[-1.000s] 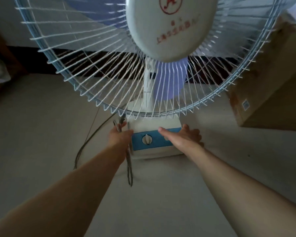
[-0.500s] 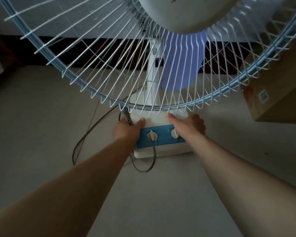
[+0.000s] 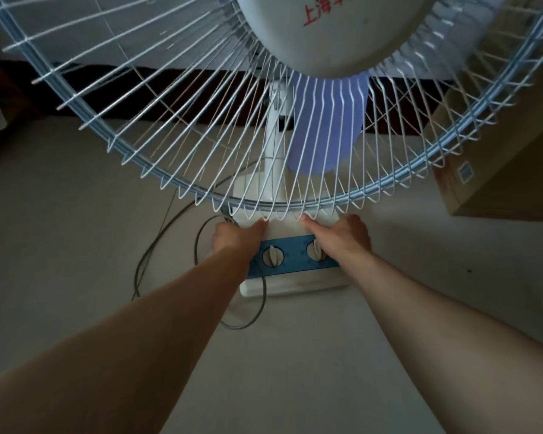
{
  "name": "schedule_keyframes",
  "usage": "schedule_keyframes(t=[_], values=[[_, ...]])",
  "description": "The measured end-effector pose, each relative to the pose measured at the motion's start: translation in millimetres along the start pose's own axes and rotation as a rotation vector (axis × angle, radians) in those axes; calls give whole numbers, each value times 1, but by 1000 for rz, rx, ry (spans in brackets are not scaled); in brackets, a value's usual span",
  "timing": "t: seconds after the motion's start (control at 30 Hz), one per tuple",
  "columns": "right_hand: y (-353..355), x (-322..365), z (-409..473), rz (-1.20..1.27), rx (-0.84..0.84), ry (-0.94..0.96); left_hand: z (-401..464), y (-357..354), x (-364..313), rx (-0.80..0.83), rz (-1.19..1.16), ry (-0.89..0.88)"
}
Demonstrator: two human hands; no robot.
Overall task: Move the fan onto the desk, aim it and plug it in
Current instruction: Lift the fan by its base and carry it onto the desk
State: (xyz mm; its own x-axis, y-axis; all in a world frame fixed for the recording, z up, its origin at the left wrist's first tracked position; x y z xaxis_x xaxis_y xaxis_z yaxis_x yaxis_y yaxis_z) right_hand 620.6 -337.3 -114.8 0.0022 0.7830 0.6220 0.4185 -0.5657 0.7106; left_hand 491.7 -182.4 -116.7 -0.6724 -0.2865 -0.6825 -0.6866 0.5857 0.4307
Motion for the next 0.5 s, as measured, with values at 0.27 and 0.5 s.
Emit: schedule_keyframes(t=[0.27,0.5], values=[[5,-5,-22,7,5,-30,-14,7,17,-44,7,22],[0,-4,-35,49,30,40,-25,19,18,-35,51,-14]])
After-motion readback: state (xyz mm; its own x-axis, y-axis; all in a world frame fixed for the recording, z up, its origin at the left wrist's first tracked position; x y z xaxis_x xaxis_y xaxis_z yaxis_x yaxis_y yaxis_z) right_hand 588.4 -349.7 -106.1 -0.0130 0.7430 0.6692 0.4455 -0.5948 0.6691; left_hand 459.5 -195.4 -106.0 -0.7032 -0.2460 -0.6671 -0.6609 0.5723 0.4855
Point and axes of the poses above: each hand's wrist, its own z-axis towards the middle knuckle, its own y-axis out of the back of the hand, x = y × z, the point moved 5 cm from there along z, towards the middle knuckle, and after that the axes turned 5 degrees about y, right-handed, at the moved point
